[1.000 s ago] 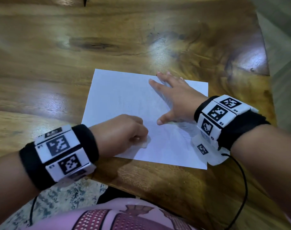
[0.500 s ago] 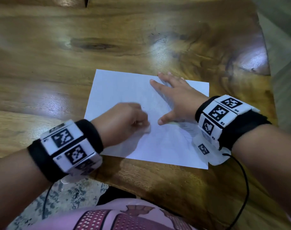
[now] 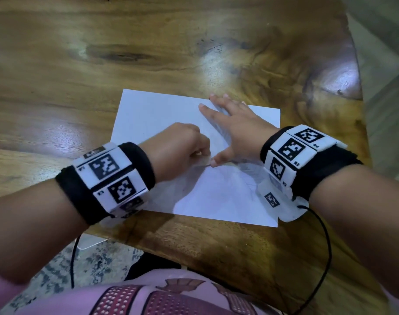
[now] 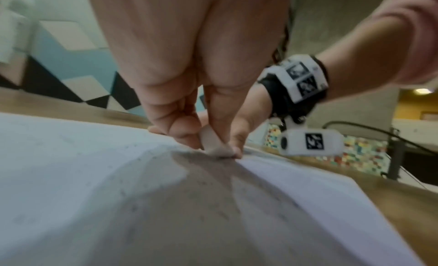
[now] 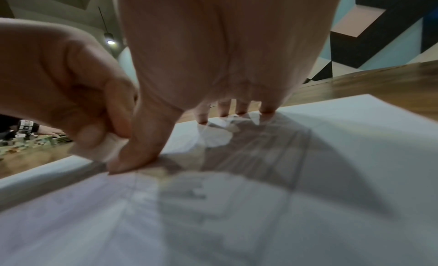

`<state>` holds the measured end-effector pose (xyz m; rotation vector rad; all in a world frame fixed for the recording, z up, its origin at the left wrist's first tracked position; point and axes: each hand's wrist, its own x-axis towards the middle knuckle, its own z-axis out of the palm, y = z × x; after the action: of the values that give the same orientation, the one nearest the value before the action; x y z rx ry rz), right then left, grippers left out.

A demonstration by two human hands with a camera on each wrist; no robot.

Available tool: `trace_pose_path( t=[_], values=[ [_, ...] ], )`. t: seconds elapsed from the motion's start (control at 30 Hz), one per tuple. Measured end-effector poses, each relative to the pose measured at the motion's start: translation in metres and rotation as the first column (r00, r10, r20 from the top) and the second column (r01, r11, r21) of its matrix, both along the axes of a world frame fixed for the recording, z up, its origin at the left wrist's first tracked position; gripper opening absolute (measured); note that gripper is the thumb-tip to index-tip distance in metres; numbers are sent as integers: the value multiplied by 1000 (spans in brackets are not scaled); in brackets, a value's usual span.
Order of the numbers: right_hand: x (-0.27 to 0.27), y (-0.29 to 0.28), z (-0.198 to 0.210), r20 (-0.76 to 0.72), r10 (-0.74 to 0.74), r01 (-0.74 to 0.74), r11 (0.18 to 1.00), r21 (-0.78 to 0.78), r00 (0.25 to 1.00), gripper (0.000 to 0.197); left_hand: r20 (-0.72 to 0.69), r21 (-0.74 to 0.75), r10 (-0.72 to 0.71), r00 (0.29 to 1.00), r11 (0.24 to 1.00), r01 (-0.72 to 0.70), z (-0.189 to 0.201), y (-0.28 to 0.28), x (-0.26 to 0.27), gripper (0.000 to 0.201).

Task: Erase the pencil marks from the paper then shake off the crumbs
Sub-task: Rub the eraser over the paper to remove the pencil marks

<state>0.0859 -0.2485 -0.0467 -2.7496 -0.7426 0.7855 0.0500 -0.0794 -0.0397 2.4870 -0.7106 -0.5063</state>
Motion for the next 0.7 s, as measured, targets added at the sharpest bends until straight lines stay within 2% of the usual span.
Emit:
trace_pose_path(
  t=[0.1,0.2,0.27,0.33,0.4,0.5,0.57,0.63,0.7],
  values=[
    [0,-1,0,-8,-3,3,1000,9,1000,114,-69,-45,-99,993,994,96,-1,7,-22,11],
    [0,-2,0,-10,-4,4,1000,9,1000,114,-183,2,-217,959,975,221,-1,14,-40,10],
    [0,-1,1,-13,-1,1,1000,0,1000,114,-146,-4,-193,970,981,194,-1,14,-29,8],
    [0,-1,2,-12,1,-1,1000,-7,1000,114,-45,-24,-92,995,996,91,0,11,-14,6],
    [-1,0,3,-8,7,-7,1000,-10,1000,113,-3,-30,-43,999,999,43,-2,9,-10,10],
    [0,0,4,-10,6,-6,1000,-5,1000,113,-58,-6,-177,982,984,177,-2,8,-34,13],
    [0,0,4,-7,7,-7,1000,-12,1000,113,-144,11,-271,952,961,276,-1,9,-45,16],
    [0,0,3,-6,10,-10,1000,-18,1000,114,-150,-12,-245,958,969,246,3,8,-37,15],
    [0,0,3,-10,6,-6,1000,-15,1000,114,-69,-33,-124,990,992,122,5,4,-20,11]
  ],
)
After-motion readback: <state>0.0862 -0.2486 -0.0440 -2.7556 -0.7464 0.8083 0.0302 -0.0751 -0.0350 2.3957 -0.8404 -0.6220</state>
